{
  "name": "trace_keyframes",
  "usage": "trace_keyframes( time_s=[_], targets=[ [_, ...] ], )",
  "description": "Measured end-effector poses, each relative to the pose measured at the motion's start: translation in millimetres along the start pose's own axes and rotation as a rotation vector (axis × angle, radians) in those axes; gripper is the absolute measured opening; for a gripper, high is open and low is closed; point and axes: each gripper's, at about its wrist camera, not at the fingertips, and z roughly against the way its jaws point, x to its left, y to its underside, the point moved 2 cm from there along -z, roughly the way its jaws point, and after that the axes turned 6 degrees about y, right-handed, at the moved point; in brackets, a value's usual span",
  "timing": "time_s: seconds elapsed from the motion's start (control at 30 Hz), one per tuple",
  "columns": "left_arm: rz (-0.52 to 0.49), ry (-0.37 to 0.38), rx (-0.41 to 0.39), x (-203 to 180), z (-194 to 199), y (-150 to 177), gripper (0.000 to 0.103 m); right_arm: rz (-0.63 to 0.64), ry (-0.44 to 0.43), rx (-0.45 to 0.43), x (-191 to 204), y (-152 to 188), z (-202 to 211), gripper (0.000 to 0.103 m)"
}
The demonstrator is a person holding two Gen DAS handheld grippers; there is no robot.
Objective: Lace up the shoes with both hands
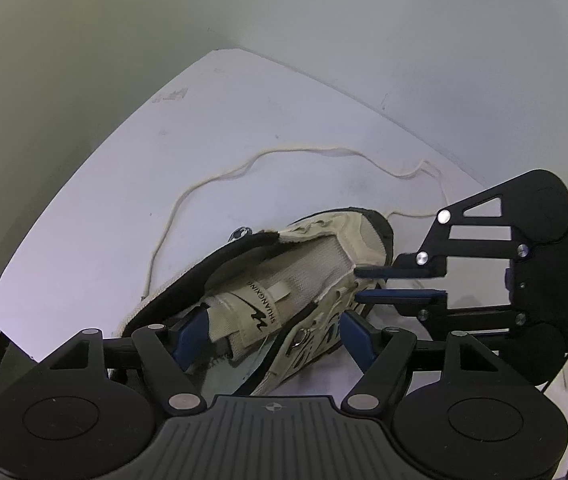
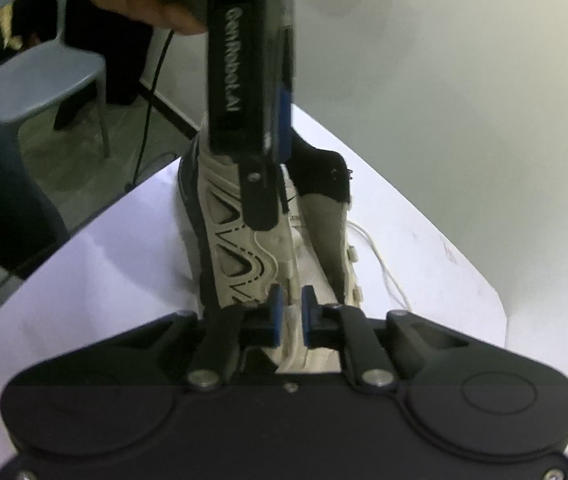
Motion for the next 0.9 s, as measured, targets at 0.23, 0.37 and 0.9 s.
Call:
trace_keyframes(
  time_s=[0.23,0.37,0.9],
  targets=[
    [0.024,0.004,0.001,-1,5,11,0.068,0.018,-0.009,-0.001,0,-5,-3,0.000],
    [0.030,0.002,-0.002,-1,-14,7,0.068,0.031,-0.015,0.009,2,-6,-3,0.000],
    [0.034,0.011,0.008,0,-22,9,0.068,0.068,0.004,0.001,12,-14,-4,0.000]
  ],
)
